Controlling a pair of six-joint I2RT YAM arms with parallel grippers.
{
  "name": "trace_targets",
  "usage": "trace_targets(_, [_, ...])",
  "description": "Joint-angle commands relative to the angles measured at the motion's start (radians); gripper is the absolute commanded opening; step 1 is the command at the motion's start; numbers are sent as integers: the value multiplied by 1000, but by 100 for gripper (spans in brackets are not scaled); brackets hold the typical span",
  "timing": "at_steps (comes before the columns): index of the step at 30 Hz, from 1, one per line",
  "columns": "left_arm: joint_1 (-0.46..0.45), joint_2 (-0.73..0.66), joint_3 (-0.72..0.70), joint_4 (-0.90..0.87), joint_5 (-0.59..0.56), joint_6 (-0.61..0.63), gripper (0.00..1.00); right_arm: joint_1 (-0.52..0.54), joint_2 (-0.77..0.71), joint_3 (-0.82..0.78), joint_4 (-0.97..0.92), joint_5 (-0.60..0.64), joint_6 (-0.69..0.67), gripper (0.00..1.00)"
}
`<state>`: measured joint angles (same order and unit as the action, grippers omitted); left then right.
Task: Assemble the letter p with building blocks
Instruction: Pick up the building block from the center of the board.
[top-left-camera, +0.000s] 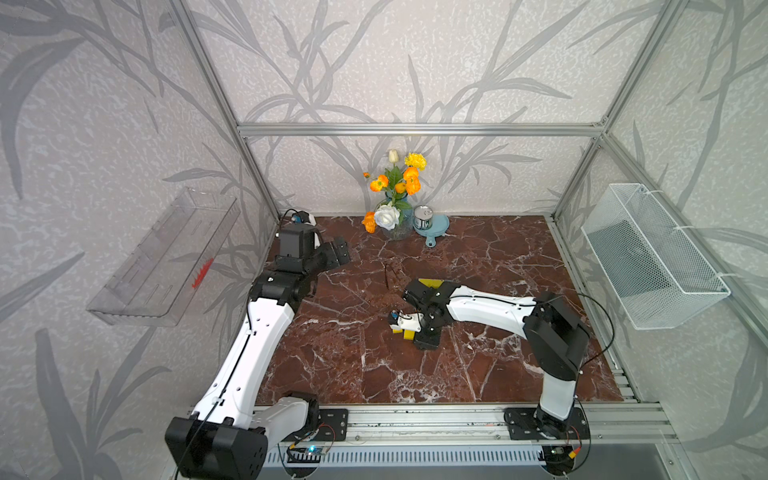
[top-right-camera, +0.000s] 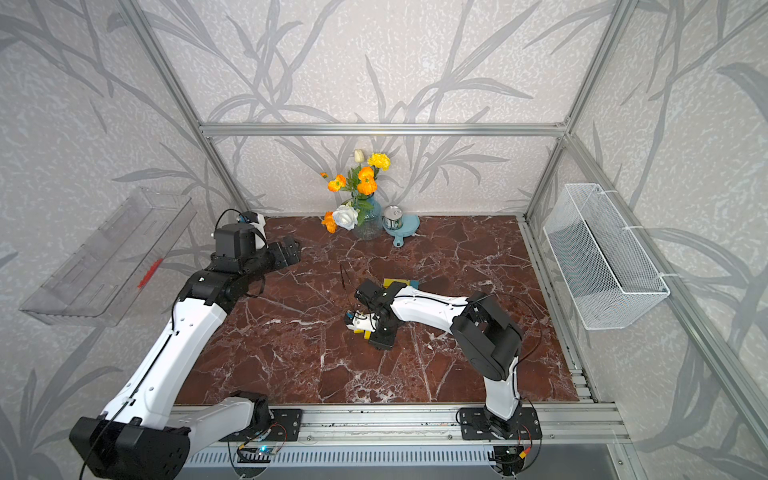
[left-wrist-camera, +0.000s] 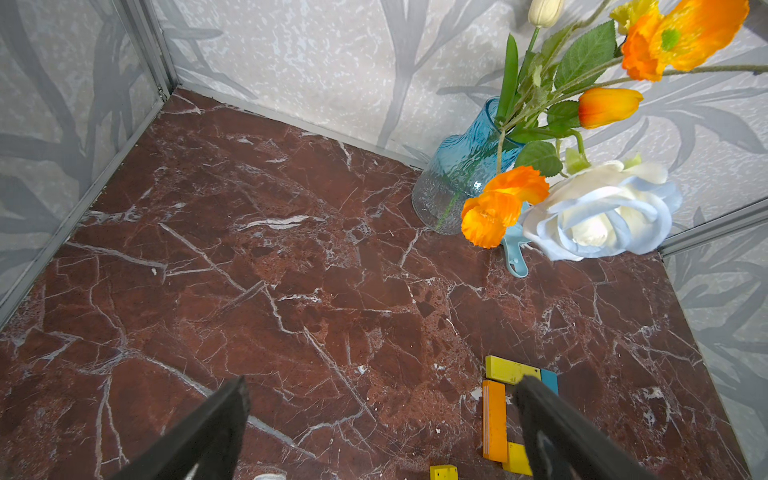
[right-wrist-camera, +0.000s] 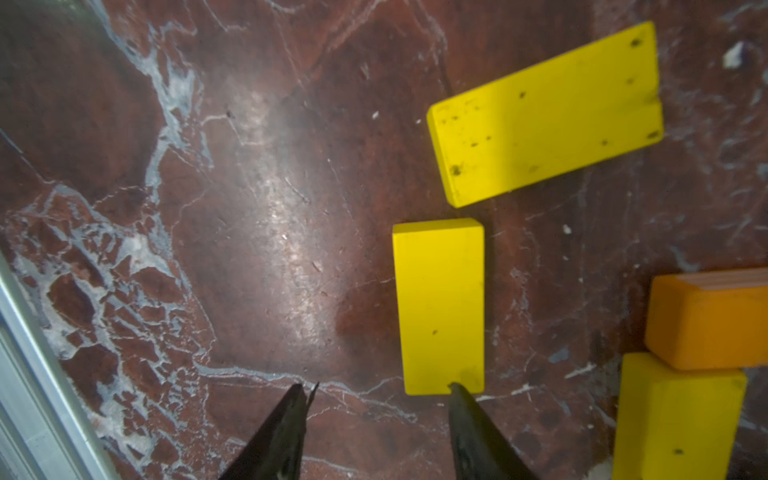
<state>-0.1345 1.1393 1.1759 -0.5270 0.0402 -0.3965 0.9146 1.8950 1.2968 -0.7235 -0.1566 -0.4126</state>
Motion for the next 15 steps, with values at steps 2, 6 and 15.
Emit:
trace_targets(2, [7,-24,-1,-13,9,5,100,10,33,26,27,15,-2,55])
trace_targets(6, [7,-28,-4,-12,8,7,100,13,55,39,30,34,-6,55])
trace_targets(15, [7,-30,-10,-13,7,10,100,13,37,32,54,73,-18,55])
